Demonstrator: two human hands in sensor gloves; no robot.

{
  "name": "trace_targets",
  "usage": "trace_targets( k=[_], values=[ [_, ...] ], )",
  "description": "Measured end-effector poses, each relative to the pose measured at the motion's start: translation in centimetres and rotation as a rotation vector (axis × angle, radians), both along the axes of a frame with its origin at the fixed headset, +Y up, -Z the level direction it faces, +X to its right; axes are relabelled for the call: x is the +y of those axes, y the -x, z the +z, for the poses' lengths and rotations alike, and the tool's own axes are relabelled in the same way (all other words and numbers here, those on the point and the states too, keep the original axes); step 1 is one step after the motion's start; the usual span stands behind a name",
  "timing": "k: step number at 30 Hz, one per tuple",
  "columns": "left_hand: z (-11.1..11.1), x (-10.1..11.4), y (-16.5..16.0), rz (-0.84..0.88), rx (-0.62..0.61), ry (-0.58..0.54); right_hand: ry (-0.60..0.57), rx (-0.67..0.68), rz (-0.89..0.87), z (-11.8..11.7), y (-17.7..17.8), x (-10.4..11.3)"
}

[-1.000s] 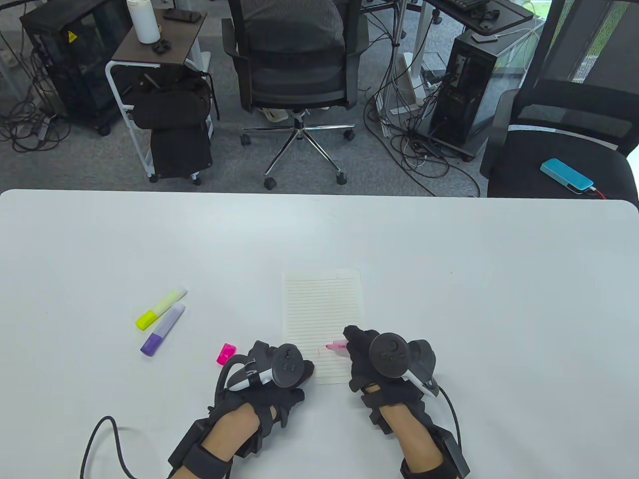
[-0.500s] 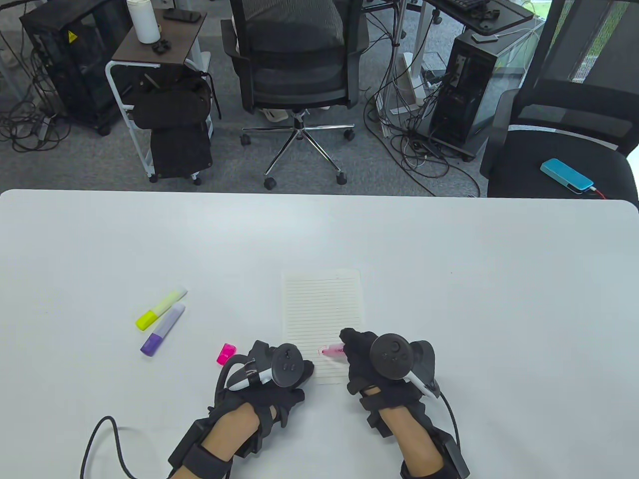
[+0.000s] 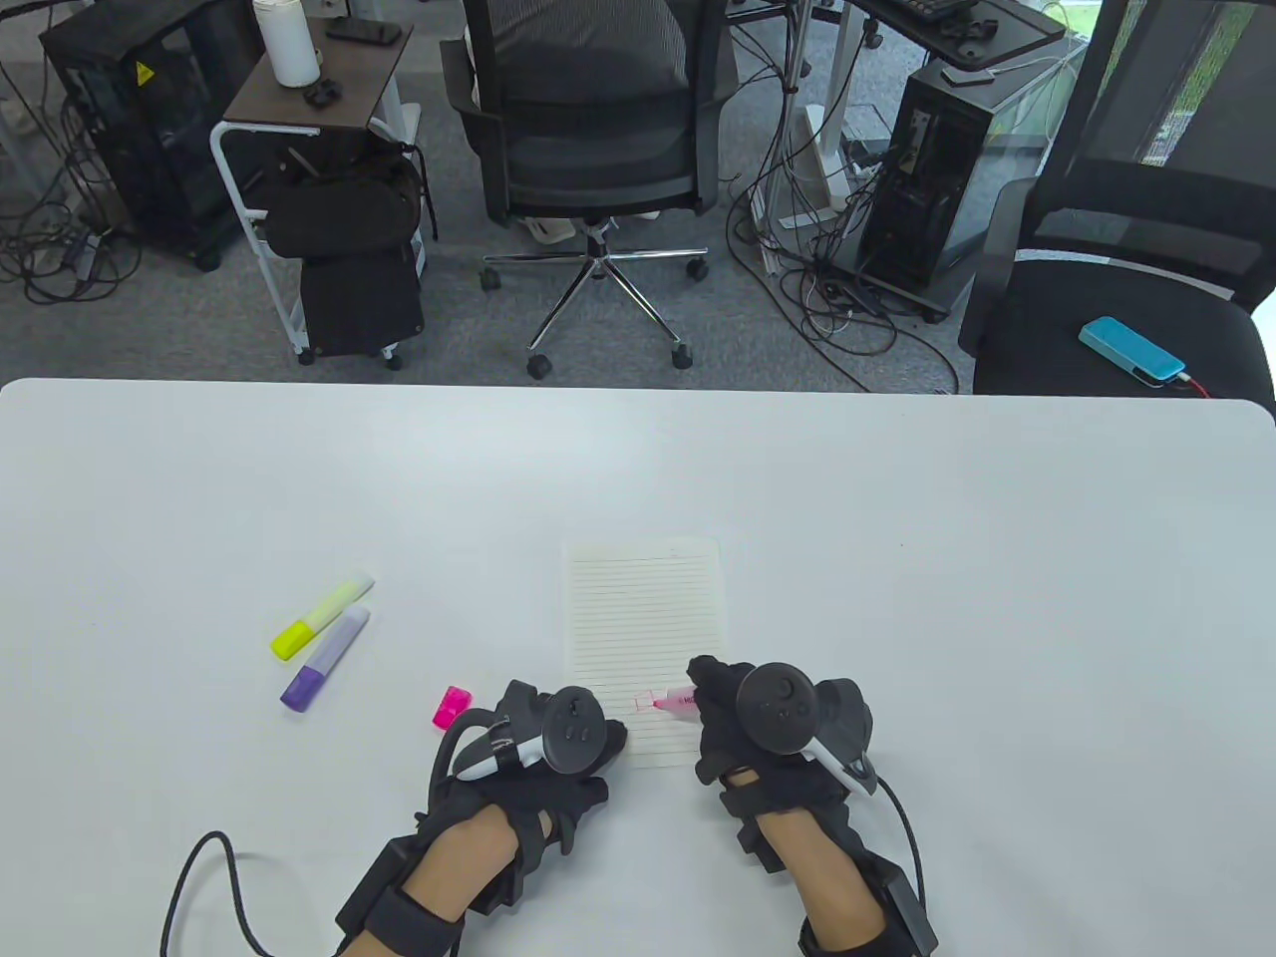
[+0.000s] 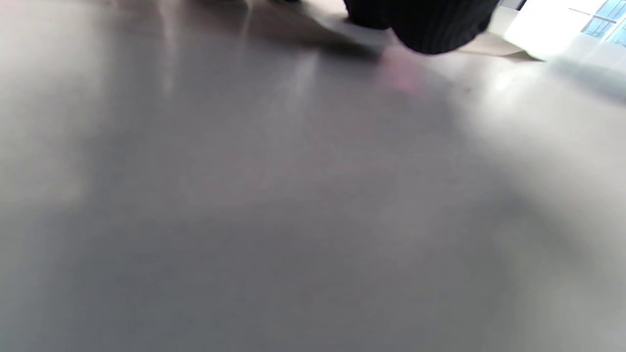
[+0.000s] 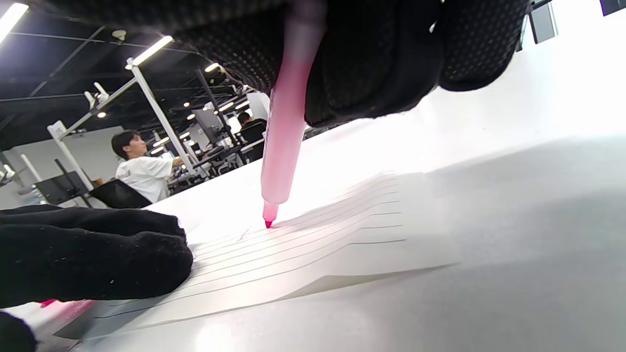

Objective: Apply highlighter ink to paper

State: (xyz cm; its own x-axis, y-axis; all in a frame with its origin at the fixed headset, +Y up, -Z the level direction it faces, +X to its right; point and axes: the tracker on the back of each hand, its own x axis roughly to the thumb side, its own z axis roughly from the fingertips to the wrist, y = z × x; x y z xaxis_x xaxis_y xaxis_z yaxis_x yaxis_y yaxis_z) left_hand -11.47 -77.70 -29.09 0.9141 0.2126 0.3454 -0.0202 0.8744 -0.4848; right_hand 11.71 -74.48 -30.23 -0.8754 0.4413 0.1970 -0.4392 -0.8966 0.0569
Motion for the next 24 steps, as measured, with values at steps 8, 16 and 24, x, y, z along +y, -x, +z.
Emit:
trace_targets(
  k=[8,16,24],
  values=[
    [0.0,-0.03,0.01,0.0,0.0,0.001,-0.01,0.032,-0.067,0.12,0.16,-0.25],
    [-0.01,-0.06,0.02,0.001,-0.001,0.002,0.006,0.057,-0.033,-0.15,0.49,-0.76],
    [-0.01,-0.08,0.01,0.0,-0.002,0.003,-0.007,0.049,-0.03,-0.19,0.6,-0.97]
  ],
)
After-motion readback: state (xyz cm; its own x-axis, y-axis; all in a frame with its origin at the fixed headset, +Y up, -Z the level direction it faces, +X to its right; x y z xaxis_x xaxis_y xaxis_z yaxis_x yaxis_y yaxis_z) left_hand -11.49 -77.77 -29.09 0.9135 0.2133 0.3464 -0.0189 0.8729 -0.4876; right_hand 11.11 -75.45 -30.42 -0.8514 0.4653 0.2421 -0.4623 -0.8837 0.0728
